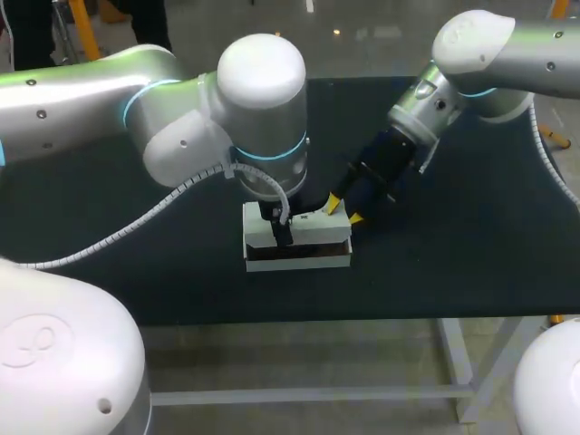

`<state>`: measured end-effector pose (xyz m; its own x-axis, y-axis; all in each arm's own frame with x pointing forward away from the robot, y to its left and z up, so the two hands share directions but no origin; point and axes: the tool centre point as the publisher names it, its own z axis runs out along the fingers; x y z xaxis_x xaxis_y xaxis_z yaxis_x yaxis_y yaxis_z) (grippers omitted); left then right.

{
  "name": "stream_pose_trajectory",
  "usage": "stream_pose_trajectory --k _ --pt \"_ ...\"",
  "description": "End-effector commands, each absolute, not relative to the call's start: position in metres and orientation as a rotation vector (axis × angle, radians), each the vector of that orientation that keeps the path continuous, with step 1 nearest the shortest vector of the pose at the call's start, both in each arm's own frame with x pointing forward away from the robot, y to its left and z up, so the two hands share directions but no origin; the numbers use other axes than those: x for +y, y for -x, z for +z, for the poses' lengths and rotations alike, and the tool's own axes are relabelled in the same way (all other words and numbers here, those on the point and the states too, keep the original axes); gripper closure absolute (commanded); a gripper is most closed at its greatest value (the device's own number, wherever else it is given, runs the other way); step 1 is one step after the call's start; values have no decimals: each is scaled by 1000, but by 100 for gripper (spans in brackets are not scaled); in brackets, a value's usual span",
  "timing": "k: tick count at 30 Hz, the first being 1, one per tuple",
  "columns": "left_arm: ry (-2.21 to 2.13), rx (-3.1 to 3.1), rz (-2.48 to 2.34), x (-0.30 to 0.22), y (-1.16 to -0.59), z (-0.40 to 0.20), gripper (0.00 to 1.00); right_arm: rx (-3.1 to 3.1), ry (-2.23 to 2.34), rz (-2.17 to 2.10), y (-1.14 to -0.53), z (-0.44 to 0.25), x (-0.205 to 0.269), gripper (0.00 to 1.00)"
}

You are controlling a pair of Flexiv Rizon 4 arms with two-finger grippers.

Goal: Assemble the packaging by folding the flat box into shape, placing the metal phone stand inside, and closing the box properly

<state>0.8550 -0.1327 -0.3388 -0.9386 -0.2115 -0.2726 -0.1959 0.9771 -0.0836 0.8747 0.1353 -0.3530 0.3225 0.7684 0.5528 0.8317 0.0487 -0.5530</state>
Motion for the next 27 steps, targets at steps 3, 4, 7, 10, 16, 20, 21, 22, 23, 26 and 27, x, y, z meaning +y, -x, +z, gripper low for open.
stream_pose_trajectory --k 3,4,7,10,16,20,21,22,23,26,27 --pt "304 2801 -72 -134 -853 -342 50 -1448 1713 -88 -875 -353 136 57" --pt "301 2796 -70 -135 -853 -342 50 -1448 1713 -88 -875 -353 136 57" --pt "295 2789 -63 -135 -853 -344 51 -1448 1713 -88 -875 -353 136 57" --pt "290 2783 -55 -136 -853 -347 52 -1448 1713 -88 -875 -353 136 57" --pt "277 2779 -47 -137 -853 -349 53 -1448 1714 -89 -875 -353 135 56" --pt "270 2775 -45 -137 -853 -351 53 -1450 1719 -90 -874 -353 135 54" --pt "268 2775 -46 -137 -852 -351 53 -1451 1719 -90 -873 -353 135 54" --pt "265 2776 -47 -137 -852 -351 53 -1452 1719 -90 -873 -353 135 54" --pt "262 2778 -48 -137 -852 -352 53 -1452 1719 -90 -873 -353 135 54" --pt "256 2778 -48 -137 -852 -353 53 -1453 1719 -89 -872 -353 134 53" --pt "255 2777 -47 -138 -852 -354 53 -1454 1719 -89 -872 -353 134 53"
